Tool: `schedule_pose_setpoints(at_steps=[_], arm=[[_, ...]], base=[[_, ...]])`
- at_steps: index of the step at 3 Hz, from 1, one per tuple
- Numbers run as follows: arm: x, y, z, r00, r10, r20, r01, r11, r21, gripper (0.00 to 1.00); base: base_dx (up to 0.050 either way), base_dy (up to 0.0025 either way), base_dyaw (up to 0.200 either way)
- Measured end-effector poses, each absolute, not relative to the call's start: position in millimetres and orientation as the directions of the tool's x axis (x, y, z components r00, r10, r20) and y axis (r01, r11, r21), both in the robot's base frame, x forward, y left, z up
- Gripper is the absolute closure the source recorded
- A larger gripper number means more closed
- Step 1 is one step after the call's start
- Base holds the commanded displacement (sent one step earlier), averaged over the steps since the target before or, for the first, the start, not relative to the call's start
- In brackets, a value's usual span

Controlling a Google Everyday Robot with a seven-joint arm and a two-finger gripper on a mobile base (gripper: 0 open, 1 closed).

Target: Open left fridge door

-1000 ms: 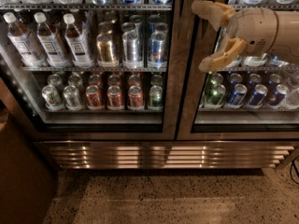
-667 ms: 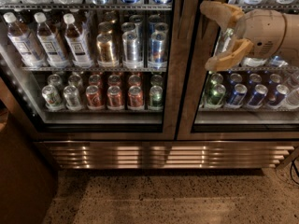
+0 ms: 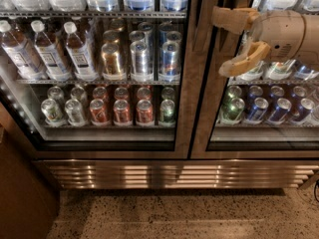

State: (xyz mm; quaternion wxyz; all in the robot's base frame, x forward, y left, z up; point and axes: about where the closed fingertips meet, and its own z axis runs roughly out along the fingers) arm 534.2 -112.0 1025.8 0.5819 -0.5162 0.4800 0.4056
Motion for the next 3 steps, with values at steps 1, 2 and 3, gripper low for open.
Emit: schedule_pose_setpoints(at_steps=[1, 2, 3], arm=[[529, -113, 1026, 0.210, -0.024, -0.977, -0.968, 0.138, -0.211, 0.00], [497, -126, 1013, 0.207, -0.013, -0.978, -0.966, 0.154, -0.206, 0.00], [497, -126, 1013, 0.207, -0.013, -0.978, -0.966, 0.154, -0.206, 0.00]], base=[[0.000, 0.00000, 0.000], [0.000, 0.00000, 0.000], [0.000, -0.00001, 0.198]])
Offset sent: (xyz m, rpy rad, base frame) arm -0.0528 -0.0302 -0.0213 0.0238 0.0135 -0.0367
